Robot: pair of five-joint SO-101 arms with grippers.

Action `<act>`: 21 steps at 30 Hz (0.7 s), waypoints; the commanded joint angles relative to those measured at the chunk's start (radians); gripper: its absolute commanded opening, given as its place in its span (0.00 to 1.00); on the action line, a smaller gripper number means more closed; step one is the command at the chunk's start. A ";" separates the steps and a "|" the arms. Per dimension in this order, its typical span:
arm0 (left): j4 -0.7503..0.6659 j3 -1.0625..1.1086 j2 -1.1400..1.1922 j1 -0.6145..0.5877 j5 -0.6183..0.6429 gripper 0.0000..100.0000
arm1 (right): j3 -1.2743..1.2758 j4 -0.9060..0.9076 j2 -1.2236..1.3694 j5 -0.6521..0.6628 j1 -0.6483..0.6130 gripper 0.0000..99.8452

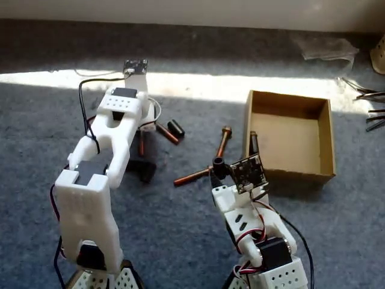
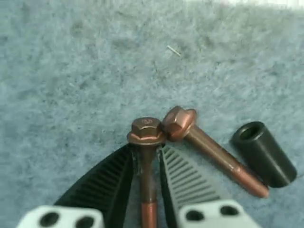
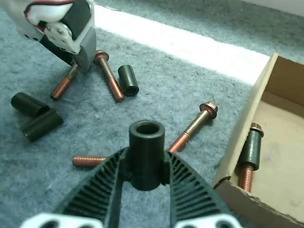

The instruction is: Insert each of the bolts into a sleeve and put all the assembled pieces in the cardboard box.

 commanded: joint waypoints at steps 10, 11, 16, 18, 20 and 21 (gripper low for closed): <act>-0.020 -0.021 -0.008 -0.024 -0.242 0.05 | -0.008 -0.038 -0.013 0.000 0.007 0.00; -0.020 -0.021 -0.012 -0.024 -0.244 0.05 | -0.008 -0.038 -0.013 0.000 0.005 0.00; 0.015 -0.053 -0.015 -0.024 -0.247 0.05 | -0.008 -0.039 -0.013 0.000 0.005 0.00; 0.066 -0.090 -0.015 -0.024 -0.247 0.04 | -0.005 -0.073 -0.013 0.000 0.005 0.00; 0.124 -0.139 -0.015 -0.024 -0.247 0.02 | 0.025 -0.113 -0.013 0.000 0.005 0.00; 0.155 -0.166 -0.015 -0.024 -0.247 0.01 | 0.042 -0.137 -0.013 0.000 0.005 0.00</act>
